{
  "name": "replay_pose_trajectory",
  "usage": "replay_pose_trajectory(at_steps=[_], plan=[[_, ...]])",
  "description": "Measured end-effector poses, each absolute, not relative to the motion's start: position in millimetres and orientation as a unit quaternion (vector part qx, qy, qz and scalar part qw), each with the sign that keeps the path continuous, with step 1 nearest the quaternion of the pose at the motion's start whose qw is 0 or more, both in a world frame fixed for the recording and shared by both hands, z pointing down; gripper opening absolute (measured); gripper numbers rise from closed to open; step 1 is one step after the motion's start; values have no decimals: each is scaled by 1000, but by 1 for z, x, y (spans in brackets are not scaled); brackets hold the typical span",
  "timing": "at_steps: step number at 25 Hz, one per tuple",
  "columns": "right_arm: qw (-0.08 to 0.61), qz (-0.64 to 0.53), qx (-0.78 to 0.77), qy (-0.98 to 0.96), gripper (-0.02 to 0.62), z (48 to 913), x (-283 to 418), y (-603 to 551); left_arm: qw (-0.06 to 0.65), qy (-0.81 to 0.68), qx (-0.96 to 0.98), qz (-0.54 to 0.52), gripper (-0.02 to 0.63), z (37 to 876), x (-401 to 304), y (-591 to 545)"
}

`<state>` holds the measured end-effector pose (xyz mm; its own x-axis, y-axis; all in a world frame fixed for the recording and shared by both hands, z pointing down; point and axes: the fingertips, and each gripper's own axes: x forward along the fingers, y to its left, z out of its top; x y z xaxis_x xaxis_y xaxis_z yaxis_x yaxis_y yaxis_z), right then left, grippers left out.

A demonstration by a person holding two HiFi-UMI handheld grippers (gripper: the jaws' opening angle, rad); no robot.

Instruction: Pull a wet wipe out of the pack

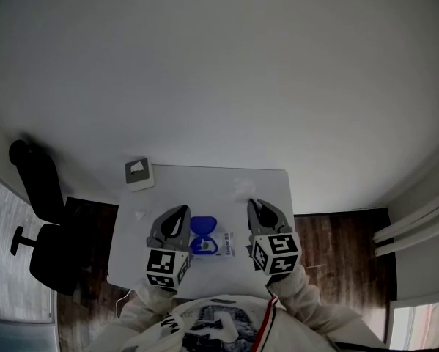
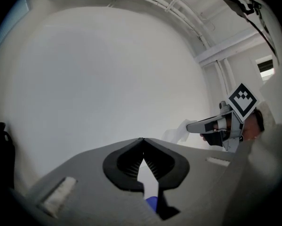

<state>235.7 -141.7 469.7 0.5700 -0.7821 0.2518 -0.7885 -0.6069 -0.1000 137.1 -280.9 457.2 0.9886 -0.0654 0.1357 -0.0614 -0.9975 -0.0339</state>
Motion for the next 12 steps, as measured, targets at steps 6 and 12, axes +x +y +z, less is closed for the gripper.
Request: replay_pose_trajectory(at_steps=[6, 12], plan=[[-3, 95, 895, -435, 18, 430, 236, -133, 23, 29, -998, -48, 5, 428, 143, -278], [-7, 63, 899, -434, 18, 403, 236, -125, 30, 34, -998, -34, 5, 411, 149, -272]])
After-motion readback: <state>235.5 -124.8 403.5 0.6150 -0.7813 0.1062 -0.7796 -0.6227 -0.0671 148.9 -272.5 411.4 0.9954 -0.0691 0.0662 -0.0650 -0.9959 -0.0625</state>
